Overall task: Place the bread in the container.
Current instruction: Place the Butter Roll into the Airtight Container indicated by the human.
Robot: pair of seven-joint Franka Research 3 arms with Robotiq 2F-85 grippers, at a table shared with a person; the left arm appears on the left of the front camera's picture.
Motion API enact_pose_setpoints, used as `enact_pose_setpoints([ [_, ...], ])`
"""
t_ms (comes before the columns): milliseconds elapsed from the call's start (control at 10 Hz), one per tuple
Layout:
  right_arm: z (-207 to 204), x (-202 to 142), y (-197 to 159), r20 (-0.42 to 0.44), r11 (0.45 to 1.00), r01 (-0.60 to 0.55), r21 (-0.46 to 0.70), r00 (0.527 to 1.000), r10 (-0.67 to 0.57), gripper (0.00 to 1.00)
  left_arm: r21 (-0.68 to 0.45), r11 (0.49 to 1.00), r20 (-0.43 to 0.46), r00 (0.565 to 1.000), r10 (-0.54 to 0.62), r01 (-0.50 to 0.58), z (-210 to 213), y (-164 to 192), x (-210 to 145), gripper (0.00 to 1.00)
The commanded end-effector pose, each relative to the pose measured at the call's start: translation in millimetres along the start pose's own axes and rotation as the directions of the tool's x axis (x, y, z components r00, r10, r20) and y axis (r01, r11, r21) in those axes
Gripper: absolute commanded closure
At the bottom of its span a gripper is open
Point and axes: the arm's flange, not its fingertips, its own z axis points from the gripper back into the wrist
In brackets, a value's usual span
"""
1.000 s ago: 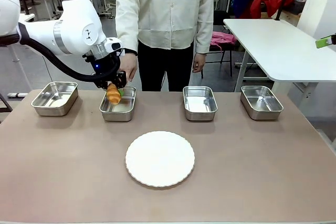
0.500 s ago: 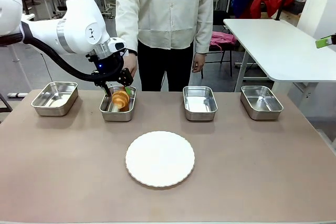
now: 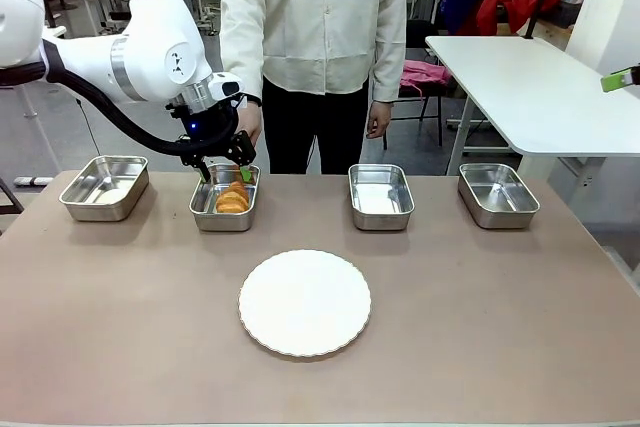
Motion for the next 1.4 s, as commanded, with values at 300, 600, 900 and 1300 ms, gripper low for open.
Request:
enact_pose_setpoints([
  [300, 0, 3, 1, 0.013, 1.000, -0.002, 0.002, 1.000, 0.002, 0.00, 0.025, 1.000, 0.040, 0.999, 0.015, -0.016, 13, -13, -16, 0.00],
  [600, 0, 3, 1, 0.013, 1.000, -0.002, 0.002, 1.000, 0.002, 0.00, 0.119, 0.993, 0.152, 0.988, -0.040, 0.022, 72, -54, -78, 0.00],
  [900, 0, 3, 1, 0.013, 1.000, -0.002, 0.002, 1.000, 0.002, 0.00, 0.179, 0.984, 0.178, 0.983, -0.051, 0.018, 98, -77, -154, 0.00],
  [1300, 0, 3, 1, 0.013, 1.000, -0.002, 0.002, 1.000, 0.002, 0.00, 0.179, 0.984, 0.223, 0.974, -0.038, -0.002, 79, -68, -250, 0.00],
])
